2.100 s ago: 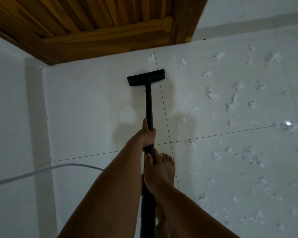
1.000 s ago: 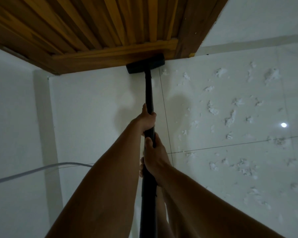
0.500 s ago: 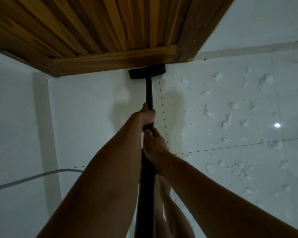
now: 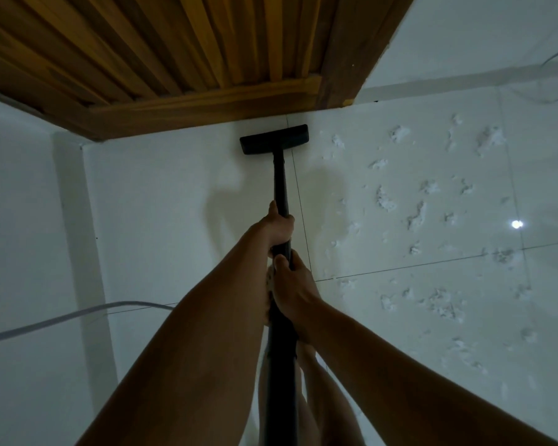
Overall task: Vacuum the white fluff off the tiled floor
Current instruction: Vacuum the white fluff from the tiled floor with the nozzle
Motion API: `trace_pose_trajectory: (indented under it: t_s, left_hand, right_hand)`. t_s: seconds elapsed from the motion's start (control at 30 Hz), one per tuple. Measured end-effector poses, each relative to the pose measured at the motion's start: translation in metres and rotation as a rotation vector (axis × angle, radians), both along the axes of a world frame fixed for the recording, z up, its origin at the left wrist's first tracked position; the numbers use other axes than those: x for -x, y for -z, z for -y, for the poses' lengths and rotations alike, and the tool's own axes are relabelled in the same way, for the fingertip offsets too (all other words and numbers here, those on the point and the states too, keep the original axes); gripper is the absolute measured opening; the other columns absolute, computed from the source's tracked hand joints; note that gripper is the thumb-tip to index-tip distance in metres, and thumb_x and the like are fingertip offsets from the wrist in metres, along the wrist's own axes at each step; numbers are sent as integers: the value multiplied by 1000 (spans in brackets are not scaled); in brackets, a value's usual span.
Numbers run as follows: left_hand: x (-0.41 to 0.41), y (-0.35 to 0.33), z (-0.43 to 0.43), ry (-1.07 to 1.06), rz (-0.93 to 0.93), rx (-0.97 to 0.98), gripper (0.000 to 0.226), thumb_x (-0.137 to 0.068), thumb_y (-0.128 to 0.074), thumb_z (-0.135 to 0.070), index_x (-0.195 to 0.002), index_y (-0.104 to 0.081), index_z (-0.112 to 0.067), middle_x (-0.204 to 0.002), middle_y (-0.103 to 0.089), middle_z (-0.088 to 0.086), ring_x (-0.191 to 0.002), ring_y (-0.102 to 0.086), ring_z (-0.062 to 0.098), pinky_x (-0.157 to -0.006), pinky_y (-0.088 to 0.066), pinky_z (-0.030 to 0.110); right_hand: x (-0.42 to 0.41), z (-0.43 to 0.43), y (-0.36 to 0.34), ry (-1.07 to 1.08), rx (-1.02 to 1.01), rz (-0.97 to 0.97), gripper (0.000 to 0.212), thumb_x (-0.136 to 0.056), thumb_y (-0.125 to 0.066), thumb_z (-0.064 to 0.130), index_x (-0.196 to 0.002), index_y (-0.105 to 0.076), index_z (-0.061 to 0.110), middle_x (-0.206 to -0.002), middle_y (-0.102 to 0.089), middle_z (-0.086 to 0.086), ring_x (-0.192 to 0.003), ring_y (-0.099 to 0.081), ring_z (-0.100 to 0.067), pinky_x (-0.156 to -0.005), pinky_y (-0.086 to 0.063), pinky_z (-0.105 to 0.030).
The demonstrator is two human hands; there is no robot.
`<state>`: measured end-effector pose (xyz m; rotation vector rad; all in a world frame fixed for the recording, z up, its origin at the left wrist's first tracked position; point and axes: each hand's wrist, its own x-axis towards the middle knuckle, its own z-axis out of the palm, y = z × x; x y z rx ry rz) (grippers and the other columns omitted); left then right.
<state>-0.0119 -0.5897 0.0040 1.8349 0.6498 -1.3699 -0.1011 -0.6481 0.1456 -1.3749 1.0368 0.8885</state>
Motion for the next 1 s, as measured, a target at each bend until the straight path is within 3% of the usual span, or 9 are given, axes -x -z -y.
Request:
trace_pose_trajectory:
  t_s: [0.1, 0.2, 0.3, 0.43, 0.63, 0.9, 0.97, 1.0]
  left_hand:
    - [-10, 1, -9, -18, 19, -3, 71, -109, -37, -40, -164, 8, -42, -147, -54, 20, -118, -66, 38, -98, -59, 53]
    - [-24, 0, -17, -41, 27, -2, 65, -109, -37, -40, -164, -2, -41, -143, -57, 23, -118, -67, 39, -87, -61, 50]
    - [-36, 4, -25, -48, 30, -16, 65, -109, -37, -39, -164, -4, -40, -143, -57, 23, -116, -67, 40, -95, -60, 56]
    - [-49, 15, -38, -47, 22, -38, 63, -108, -37, -38, -163, -7, -40, -143, -57, 24, -116, -68, 40, -94, -60, 53]
    - [-59, 35, -45, -37, -15, -50, 68, -108, -38, -40, -165, 1, -43, -144, -57, 20, -118, -68, 36, -100, -58, 55]
    - [-51, 40, -44, -33, -70, -53, 69, -105, -41, -44, -163, -3, -47, -152, -51, 20, -123, -65, 38, -100, -57, 57]
    - [-40, 34, -44, -38, -77, -60, 69, -106, -41, -43, -163, -2, -46, -149, -53, 21, -120, -67, 37, -96, -59, 57]
    - [-32, 32, -44, -40, -83, -64, 70, -107, -41, -42, -163, -1, -45, -148, -54, 21, -118, -68, 37, -96, -60, 57]
  right_hand:
    - [-7, -8, 1, -31, 16, -3, 31, -105, -35, 35, -133, -47, 39, -76, -57, -8, -45, -54, -13, -41, -47, -21]
    - [-19, -13, 0, 14, -29, -37, 33, -106, -34, 37, -137, -43, 43, -73, -56, -10, -39, -51, -13, -35, -45, -19]
    - [-32, -18, 3, 40, -65, -58, 33, -105, -35, 37, -136, -43, 45, -67, -54, -9, -32, -49, -11, -36, -46, -20]
    - [-45, -26, 12, 18, -66, -69, 31, -105, -35, 37, -132, -46, 44, -61, -53, -6, -25, -47, -8, -35, -44, -18]
    - [-59, -31, 24, -1, -87, -78, 32, -107, -32, 30, -136, -45, 37, -66, -51, -6, -22, -44, -4, -29, -38, -12]
    - [-51, -27, 26, 15, -106, -124, 35, -106, -34, 32, -139, -44, 40, -63, -50, -7, -22, -45, -8, -33, -43, -16]
    - [-38, -30, 24, 26, -87, -148, 28, -103, -35, 37, -126, -49, 44, -64, -55, -6, -28, -52, -9, -42, -52, -21]
    - [-30, -33, 23, -7, -79, -147, 25, -100, -34, 42, -118, -50, 45, -65, -59, -5, -37, -59, -11, -58, -59, -28]
